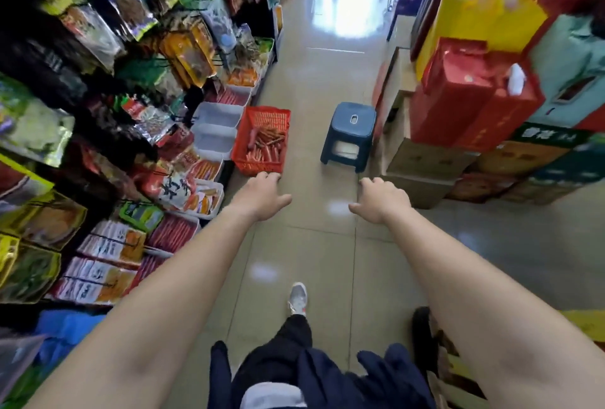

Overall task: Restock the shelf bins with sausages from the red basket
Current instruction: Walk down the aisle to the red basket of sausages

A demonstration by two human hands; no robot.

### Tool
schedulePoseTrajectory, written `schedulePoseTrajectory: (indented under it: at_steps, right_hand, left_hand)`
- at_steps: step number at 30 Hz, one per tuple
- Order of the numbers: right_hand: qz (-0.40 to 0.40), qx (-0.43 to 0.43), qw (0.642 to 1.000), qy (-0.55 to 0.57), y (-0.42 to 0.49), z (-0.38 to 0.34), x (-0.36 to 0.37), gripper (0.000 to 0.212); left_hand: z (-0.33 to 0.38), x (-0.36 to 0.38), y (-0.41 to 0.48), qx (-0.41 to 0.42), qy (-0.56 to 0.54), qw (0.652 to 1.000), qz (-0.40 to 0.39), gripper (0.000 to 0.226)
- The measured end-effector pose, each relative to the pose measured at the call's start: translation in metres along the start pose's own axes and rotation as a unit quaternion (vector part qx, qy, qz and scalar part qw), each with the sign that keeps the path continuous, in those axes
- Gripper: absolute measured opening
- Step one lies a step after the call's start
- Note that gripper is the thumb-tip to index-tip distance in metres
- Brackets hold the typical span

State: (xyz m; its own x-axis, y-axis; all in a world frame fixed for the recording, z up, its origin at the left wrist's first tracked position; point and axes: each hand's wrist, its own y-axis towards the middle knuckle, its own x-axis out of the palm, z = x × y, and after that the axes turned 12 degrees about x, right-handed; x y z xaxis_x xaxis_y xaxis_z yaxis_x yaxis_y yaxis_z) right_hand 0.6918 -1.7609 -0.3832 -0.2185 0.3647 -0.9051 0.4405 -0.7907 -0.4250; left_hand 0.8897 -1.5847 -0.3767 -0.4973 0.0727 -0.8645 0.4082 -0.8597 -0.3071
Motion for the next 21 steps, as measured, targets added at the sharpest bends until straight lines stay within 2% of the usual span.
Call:
schedulePoseTrajectory:
  at_steps: [5, 9, 15, 21]
  right_hand:
    - [0.008, 0.012, 1.000, 0.002, 0.101, -0.032, -0.063, 0.069]
    - [0.018, 0.000, 0.999, 0.036, 0.180, -0.060, -0.108, 0.065]
    - [0.007, -0.003, 0.999, 0.036, 0.310, -0.078, -0.140, 0.058]
    - [-0.013, -0.007, 0.999, 0.034, 0.463, -0.084, -0.181, 0.060]
  left_hand:
    - [-0.026, -0.052, 0.111, 0.013, 0.000, 1.000, -0.027, 0.073]
    - [-0.037, -0.095, 0.197, 0.017, 0.005, 1.000, -0.026, 0.072]
    - [-0.044, -0.132, 0.332, 0.026, 0.018, 0.999, -0.041, 0.071]
    - [-0.053, -0.169, 0.484, 0.000, 0.024, 0.998, -0.061, 0.067]
